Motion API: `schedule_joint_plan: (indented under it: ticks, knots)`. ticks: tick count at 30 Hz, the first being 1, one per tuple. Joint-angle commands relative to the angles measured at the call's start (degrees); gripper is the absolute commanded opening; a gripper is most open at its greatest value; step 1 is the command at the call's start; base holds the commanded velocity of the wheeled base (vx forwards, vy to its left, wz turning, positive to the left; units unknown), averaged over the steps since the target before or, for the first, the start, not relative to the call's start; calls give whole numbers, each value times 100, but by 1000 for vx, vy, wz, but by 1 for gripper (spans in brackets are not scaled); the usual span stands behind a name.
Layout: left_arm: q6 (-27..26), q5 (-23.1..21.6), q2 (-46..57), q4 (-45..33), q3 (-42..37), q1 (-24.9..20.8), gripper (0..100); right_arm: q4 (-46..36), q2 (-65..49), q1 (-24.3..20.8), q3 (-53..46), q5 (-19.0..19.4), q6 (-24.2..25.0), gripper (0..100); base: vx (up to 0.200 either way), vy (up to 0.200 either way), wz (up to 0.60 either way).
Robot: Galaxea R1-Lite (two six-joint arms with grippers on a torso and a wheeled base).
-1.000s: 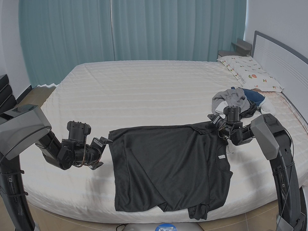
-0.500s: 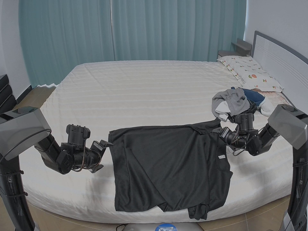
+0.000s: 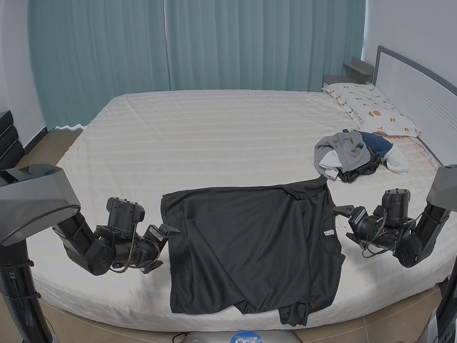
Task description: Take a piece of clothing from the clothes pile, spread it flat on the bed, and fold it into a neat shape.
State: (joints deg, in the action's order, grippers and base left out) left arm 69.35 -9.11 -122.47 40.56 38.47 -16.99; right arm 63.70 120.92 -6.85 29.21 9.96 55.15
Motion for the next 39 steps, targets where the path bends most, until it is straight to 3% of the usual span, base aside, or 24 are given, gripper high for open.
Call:
schedule_joint_plan:
  ticks: [1, 5, 11, 20, 32, 39]
  knots:
    - [34, 23, 179, 119, -270, -173, 100, 1075, 230, 70, -935, 111, 488, 100, -200, 0, 0]
    - [26, 23, 179, 137, -341, -190, 100, 1910, 670, 290, -1084, 243, 778, 100, -200, 0, 0]
    - [34, 32, 179, 295, -393, -199, 100, 2077, 828, 325, -1145, 612, 1024, 100, 0, 0, 0]
    - [298, -12, 179, 304, -270, -208, 100, 2085, 907, 316, -1110, 595, 1077, 100, 0, 0, 0]
    - [298, 5, 162, 304, -253, -322, 100, 2481, 1136, 246, -1189, 551, 1033, 100, 0, -200, 0]
    - [237, 49, 241, 286, -376, -287, 100, 2481, 1127, 237, -1216, 542, 1024, 100, 0, 0, 0]
